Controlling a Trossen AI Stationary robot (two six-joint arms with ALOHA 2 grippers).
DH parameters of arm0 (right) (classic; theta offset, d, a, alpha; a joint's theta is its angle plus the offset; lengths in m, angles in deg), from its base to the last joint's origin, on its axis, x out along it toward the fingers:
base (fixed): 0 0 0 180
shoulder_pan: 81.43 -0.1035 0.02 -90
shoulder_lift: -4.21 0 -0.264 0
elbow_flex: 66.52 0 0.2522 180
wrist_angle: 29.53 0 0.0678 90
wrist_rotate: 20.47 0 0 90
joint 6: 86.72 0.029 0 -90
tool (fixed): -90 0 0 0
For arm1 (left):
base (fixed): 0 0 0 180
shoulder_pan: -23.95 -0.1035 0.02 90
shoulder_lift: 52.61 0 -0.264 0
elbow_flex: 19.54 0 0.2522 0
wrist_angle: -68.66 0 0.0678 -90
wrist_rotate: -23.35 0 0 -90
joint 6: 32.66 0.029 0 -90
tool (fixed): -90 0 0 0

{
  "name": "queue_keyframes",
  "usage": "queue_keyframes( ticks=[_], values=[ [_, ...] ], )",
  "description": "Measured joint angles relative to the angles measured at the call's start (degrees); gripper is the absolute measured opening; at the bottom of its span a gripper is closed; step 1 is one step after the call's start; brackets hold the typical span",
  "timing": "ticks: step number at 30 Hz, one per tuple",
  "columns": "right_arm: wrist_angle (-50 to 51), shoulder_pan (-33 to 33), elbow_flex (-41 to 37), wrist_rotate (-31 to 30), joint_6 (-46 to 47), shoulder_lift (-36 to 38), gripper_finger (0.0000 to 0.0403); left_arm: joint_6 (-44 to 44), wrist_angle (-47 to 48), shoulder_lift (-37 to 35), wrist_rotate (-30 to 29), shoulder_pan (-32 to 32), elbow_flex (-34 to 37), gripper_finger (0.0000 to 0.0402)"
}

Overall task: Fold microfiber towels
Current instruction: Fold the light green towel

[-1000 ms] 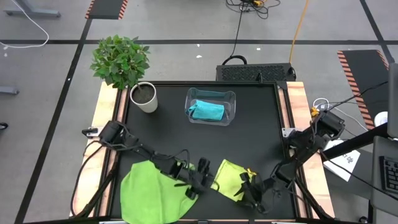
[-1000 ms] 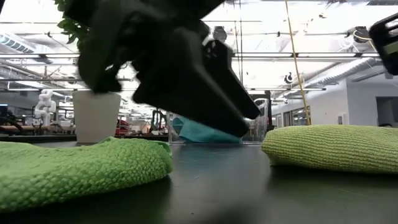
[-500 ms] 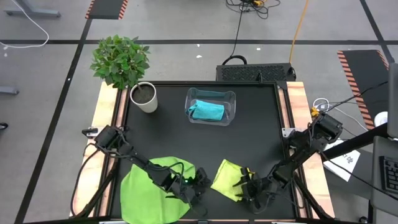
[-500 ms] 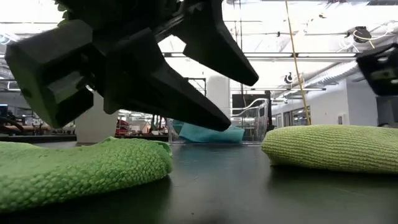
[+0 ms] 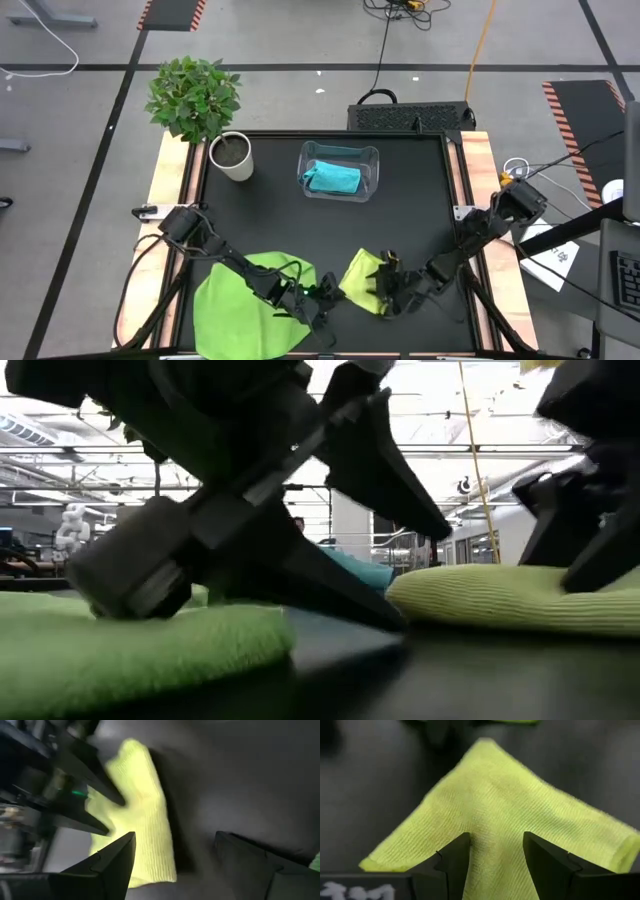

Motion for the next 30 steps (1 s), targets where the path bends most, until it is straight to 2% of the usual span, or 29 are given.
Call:
queue_keyframes(
  ticks=[4,7,11,14,19,23,30],
  values=[
    [-1.58,3.11,-1.85,4.33,0.45,0.0,0.0178,0.61,-0.78,0.37,-2.02,-0.67,0.0,0.0273],
    [-6.91,4.68,-3.62,8.13,0.14,0.0,0.0178,0.66,-0.03,0.37,-4.44,-2.15,0.0,0.0273],
    [-14.71,5.22,-5.01,9.87,-2.44,0.04,0.0178,-1.37,4.12,0.22,-2.03,-4.82,-0.12,0.0273],
    [-15.57,5.2,-5.22,10.28,-3.37,0.04,0.0178,-2.42,6.4,0.13,2.0,-6.24,-0.17,0.0273],
    [-15.05,5.37,-5.22,10.72,-3.27,0.04,0.0178,-0.75,6.33,0.19,2.64,-6.23,-0.11,0.0267],
    [-15.4,5.68,-5.22,10.72,-3.37,0.04,0.0178,0.6,6.31,0.26,2.89,-5.57,-0.11,0.0208],
    [-15.42,5.96,-5.22,10.79,-3.28,0.04,0.0178,2.07,5.28,0.33,1.57,-4.83,0.0,0.0023]
  ],
)
